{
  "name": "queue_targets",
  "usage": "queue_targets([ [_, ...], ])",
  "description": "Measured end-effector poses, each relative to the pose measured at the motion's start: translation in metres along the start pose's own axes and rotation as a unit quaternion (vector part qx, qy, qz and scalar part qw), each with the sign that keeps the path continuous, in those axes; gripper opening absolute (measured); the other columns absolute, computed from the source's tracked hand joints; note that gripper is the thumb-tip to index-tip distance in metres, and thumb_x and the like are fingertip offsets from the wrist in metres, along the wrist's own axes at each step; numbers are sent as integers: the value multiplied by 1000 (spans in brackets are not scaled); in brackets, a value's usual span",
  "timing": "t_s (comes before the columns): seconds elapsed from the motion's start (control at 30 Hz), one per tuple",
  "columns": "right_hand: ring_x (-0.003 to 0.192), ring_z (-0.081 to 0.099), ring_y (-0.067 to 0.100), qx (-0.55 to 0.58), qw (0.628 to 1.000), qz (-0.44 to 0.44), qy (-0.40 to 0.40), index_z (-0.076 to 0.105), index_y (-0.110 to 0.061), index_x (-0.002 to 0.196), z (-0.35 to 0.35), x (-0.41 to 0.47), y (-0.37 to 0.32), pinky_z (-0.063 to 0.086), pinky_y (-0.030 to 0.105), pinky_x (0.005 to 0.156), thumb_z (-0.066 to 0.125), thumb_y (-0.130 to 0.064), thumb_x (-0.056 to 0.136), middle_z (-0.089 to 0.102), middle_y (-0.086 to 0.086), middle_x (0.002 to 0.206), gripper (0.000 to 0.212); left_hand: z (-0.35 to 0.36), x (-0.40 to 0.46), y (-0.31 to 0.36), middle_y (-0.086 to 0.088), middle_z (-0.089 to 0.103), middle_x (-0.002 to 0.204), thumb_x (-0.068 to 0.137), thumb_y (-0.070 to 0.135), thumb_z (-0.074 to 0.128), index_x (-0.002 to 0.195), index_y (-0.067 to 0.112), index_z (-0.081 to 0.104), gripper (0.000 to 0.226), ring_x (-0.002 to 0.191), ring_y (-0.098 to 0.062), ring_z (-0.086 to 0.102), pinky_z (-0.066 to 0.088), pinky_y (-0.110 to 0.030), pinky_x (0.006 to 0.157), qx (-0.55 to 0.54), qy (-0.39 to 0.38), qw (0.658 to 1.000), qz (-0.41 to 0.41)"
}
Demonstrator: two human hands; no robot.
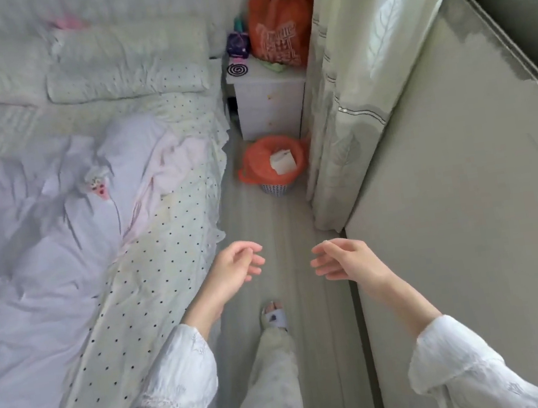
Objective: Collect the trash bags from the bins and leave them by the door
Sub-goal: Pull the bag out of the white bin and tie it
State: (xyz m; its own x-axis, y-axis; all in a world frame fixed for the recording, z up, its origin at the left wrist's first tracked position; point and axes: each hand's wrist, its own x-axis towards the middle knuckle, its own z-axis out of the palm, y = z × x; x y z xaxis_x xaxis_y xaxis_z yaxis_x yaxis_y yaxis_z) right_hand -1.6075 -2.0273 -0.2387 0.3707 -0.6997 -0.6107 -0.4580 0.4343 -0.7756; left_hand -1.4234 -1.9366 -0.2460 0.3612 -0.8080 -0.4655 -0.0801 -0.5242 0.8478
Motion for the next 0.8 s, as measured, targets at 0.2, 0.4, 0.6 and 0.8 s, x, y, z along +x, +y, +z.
queue_targets([
  [0.2,72,65,15,6,1000,11,6,64,-9,98,-20,119,-88,52,21,68,40,-19,96,69,4,82,26,-28,139,74,2,64,86,96,14,34,100,16,58,25,79,-14,61,46,-24,74,7,-10,1000,-6],
  [0.4,73,65,16,23,999,46,9,63,-6,100,-39,223,-142,51,26,73,39,-19,96,68,7,84,27,-40,249,109,2,63,85,97,14,33,99,16,56,24,79,-16,60,46,-24,73,19,-33,998,-46],
  [0.6,68,61,17,19,995,99,1,59,2,109,-45,359,-165,48,23,63,39,-15,97,65,12,88,29,-39,367,100,0,63,84,97,13,34,89,21,56,25,72,-14,59,46,-23,69,22,-23,993,-118],
  [0.8,74,50,23,-46,988,147,14,54,9,112,-49,518,-175,45,32,64,38,-9,94,56,16,91,30,-27,493,78,-1,58,74,89,-4,43,73,23,54,33,61,-11,51,39,-9,49,-3,2,982,-190],
])
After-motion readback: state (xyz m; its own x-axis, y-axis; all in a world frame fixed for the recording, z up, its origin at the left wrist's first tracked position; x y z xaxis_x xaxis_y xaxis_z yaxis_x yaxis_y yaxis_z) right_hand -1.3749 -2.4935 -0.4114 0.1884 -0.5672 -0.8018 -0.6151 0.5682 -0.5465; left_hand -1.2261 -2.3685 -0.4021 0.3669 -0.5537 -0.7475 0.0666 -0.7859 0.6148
